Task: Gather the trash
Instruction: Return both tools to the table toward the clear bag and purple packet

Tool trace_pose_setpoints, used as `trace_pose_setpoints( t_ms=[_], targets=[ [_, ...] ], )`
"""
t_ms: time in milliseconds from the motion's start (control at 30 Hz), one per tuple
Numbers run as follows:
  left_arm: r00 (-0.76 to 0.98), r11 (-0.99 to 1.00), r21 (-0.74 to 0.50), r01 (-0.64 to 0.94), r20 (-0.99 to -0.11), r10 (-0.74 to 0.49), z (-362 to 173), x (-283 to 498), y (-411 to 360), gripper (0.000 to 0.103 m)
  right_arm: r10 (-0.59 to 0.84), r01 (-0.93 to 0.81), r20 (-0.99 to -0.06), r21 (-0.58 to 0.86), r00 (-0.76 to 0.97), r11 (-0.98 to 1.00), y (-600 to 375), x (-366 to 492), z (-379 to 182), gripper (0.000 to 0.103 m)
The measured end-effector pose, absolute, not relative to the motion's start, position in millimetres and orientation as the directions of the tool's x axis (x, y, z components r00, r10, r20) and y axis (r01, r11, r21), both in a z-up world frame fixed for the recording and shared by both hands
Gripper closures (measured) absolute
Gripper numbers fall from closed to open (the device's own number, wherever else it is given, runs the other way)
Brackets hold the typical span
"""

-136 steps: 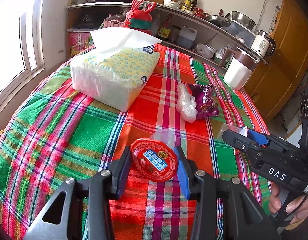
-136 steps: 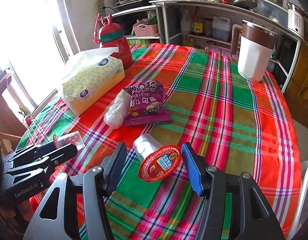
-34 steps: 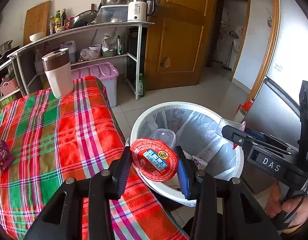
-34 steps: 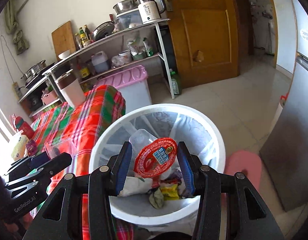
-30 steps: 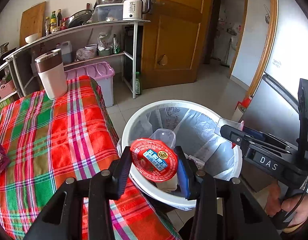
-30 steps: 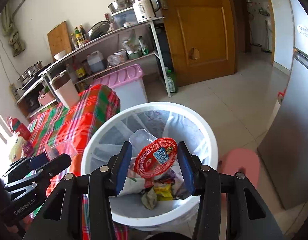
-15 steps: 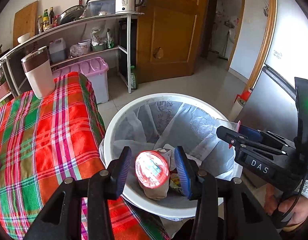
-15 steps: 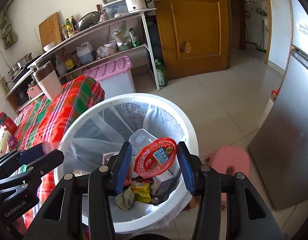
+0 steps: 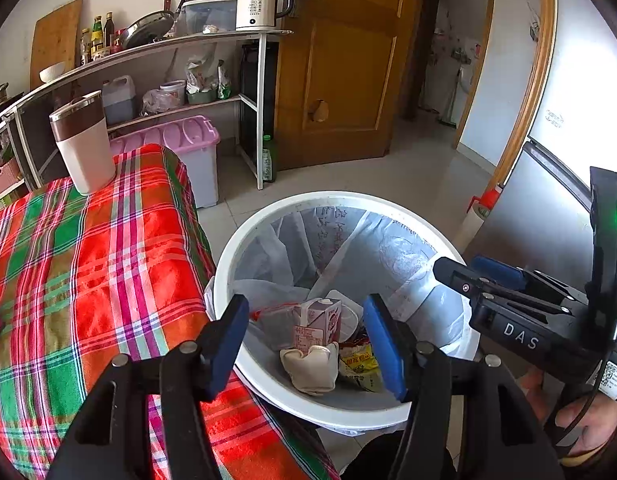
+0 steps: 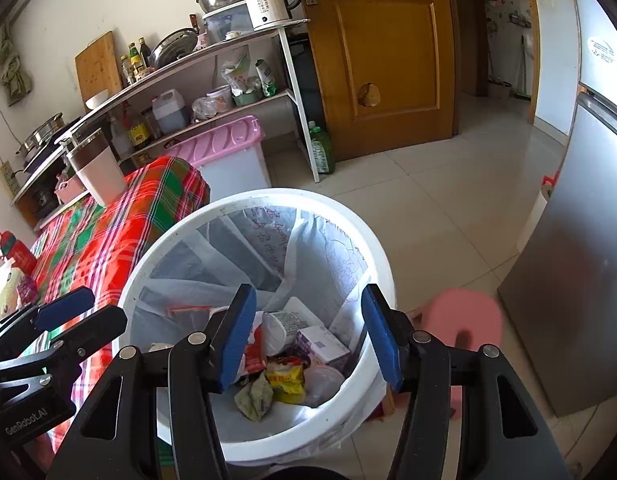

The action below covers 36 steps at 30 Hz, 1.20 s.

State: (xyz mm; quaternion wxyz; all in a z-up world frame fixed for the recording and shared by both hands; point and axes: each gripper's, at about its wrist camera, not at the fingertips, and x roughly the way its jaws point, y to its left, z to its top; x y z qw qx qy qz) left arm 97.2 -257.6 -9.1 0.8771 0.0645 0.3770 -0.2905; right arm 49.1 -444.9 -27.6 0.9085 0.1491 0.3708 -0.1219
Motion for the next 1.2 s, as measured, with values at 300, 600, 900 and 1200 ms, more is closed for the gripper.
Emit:
trace_pose_setpoints(
  t_ms=[300,600,900,1200],
  targets=[
    [0.569,0.832,-0.111,0.544,-0.680,-0.462,-0.3,89.6,-240.8,0.040,-0.105,0.321,-0.696,0.188,0.710,0.928,-432.7,43.4,-19.5,0.047],
    [0.595,0.849,-0.107,0.518,-0.668,-0.447,5.8,81.3,-220.7,0.040,-0.106,0.307,-0.687,0.177,0.719,0.935,-413.9,39.4,-12.6,0.047],
    [0.628,0.874,-0.111,0.474,-0.653,-0.424,11.8,76.6,-188.2,0.039,-0.088,0.259,-0.668,0.161,0.739,0.952,-385.1,41.4,-1.0,0.047],
    [0.664,0.911,-0.126,0.392,-0.646,-0.375,12.2,81.1,-140.8,0.039,-0.038,0.196,-0.666,0.164,0.745,0.967,-348.1,56.3,0.8,0.047]
  ],
)
